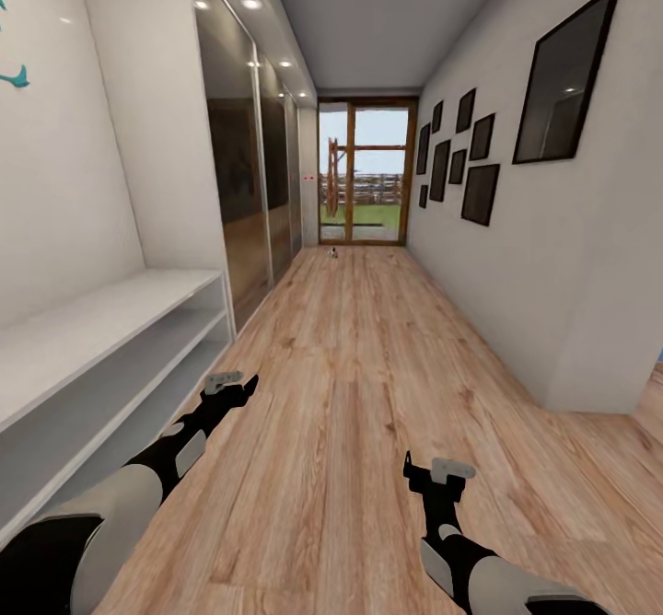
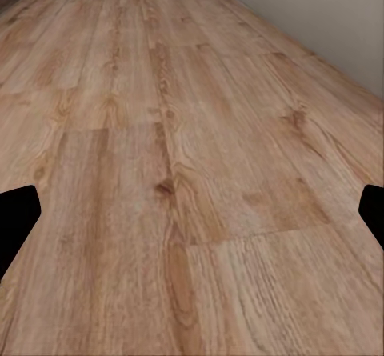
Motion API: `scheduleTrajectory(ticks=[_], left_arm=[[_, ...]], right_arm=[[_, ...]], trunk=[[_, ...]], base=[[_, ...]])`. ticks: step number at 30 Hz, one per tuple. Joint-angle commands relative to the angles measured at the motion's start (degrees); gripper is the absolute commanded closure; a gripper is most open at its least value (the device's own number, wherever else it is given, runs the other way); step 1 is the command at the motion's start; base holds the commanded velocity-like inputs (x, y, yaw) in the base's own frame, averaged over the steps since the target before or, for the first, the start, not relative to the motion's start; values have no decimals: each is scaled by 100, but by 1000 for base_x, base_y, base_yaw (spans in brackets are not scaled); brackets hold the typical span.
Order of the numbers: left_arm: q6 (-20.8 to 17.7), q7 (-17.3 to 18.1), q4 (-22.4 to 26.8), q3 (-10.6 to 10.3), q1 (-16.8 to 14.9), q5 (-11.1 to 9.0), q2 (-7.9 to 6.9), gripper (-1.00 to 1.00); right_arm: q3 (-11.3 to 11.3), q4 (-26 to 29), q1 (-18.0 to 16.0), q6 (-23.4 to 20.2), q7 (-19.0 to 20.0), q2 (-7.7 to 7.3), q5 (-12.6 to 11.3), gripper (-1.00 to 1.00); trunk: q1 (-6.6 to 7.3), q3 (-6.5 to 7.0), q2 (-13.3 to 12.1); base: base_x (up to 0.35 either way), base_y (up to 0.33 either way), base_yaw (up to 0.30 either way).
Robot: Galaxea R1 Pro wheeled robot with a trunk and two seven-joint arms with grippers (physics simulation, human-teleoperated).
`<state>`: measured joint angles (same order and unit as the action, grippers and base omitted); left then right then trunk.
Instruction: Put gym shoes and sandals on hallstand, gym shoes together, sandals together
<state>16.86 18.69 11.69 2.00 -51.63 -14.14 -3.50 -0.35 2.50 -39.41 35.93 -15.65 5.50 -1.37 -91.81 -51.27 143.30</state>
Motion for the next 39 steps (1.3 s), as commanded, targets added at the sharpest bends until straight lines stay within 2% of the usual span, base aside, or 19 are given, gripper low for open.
scheduleTrajectory(ticks=[1, 39], left_arm=[[2, 47, -9, 20, -5, -36, 1, -100], [2, 47, -9, 20, -5, -36, -1, -100]], right_arm=[[0, -4, -4, 19, -8, 0, -13, -100], [0, -4, -3, 19, -9, -3, -14, -100]], trunk=[[-2, -6, 2], [-2, -6, 2]], base=[[346, 0, 0], [346, 0, 0]])
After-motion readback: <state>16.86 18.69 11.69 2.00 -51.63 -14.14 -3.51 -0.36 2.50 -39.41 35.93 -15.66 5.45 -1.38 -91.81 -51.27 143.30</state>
